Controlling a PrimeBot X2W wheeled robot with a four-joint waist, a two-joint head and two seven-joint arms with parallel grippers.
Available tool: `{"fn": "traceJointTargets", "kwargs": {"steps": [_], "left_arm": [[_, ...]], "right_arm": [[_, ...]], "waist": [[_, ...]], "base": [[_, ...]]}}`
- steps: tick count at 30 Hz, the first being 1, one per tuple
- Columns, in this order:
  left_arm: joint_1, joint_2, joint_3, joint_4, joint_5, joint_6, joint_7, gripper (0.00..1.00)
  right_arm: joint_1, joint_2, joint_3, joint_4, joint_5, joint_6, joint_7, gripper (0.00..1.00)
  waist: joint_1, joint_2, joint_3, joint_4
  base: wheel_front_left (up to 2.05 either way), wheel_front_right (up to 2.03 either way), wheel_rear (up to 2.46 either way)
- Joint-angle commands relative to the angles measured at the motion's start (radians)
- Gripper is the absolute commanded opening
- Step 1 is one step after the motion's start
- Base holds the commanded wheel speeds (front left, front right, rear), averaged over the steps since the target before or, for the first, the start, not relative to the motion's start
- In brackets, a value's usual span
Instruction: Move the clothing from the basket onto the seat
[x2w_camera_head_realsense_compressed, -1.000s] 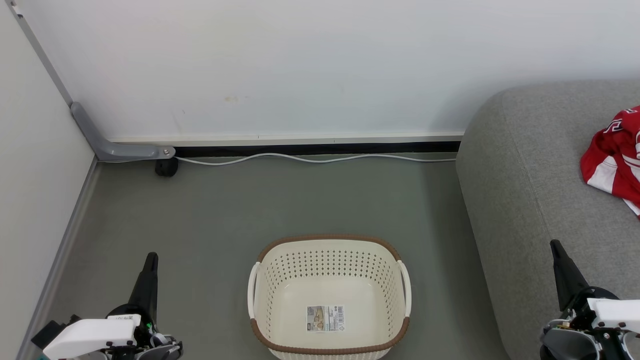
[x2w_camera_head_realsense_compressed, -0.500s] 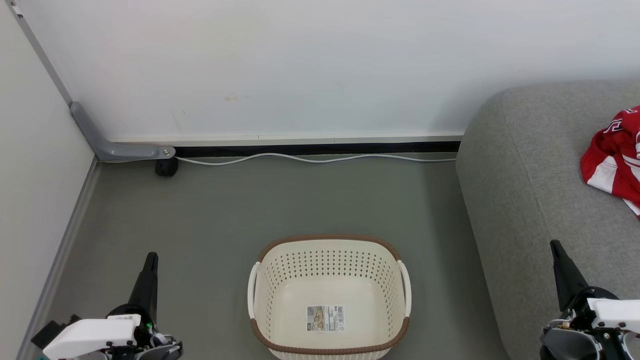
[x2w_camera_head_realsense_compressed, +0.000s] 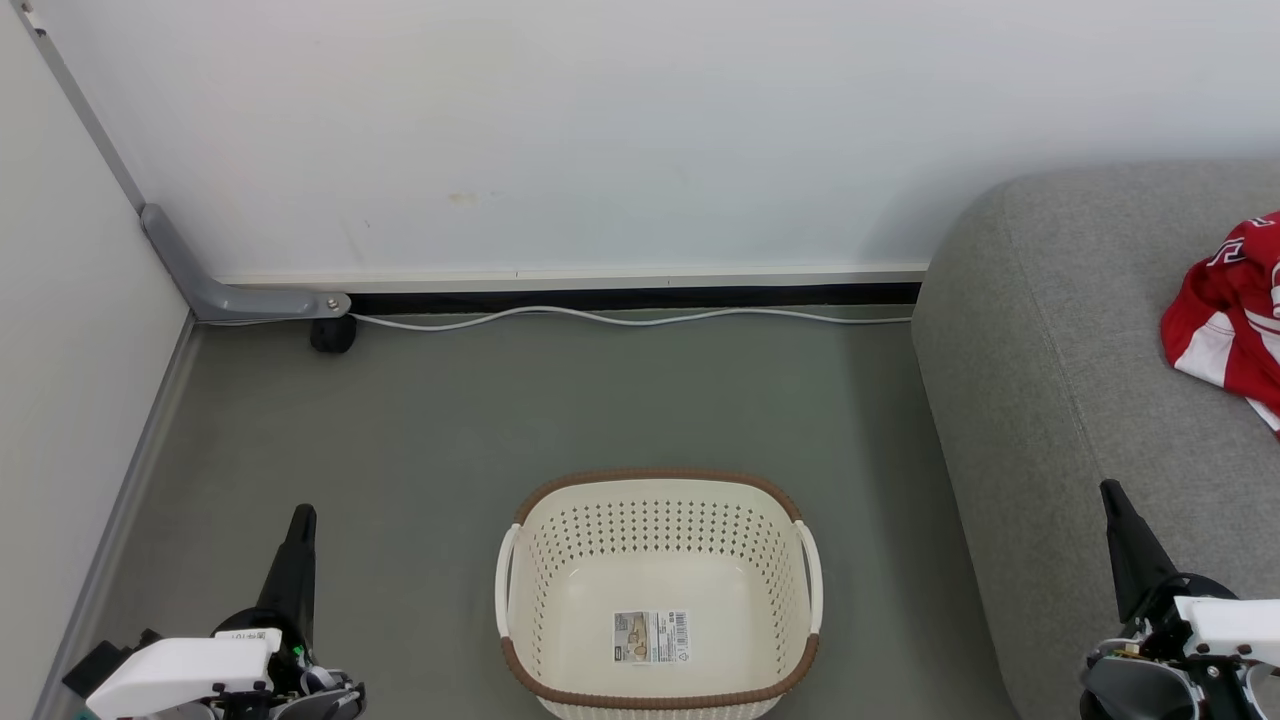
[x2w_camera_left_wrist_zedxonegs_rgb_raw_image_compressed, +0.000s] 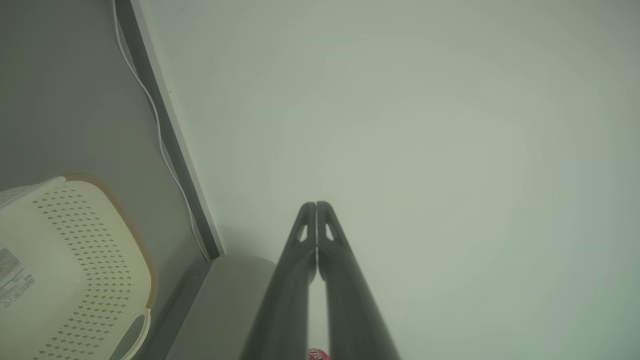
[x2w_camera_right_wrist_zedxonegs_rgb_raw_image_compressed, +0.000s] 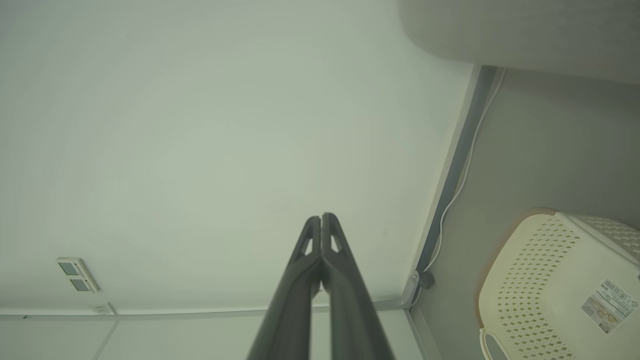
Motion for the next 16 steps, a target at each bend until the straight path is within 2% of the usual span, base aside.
{"fn": "traceJointTargets", "kwargs": {"steps": [1,16], "left_arm": [[-0.058,0.017,0.033,-0.029,-0.004,-0.007,0.006,0.00],[-0.058,0.017,0.033,-0.029,-0.004,-0.007,0.006,0.00]], "right_arm": [[-0.017,-0.010,0.016,-0.032,0.007,0.004,0.008,0.00],[-0.017,-0.009,0.016,-0.032,0.007,0.004,0.009,0.00]], "waist": [[-0.0001,0.0000,0.000,0.000],[-0.0001,0.0000,0.000,0.000]], "base": [[0.00,0.00,0.00],[0.00,0.00,0.00]]}}
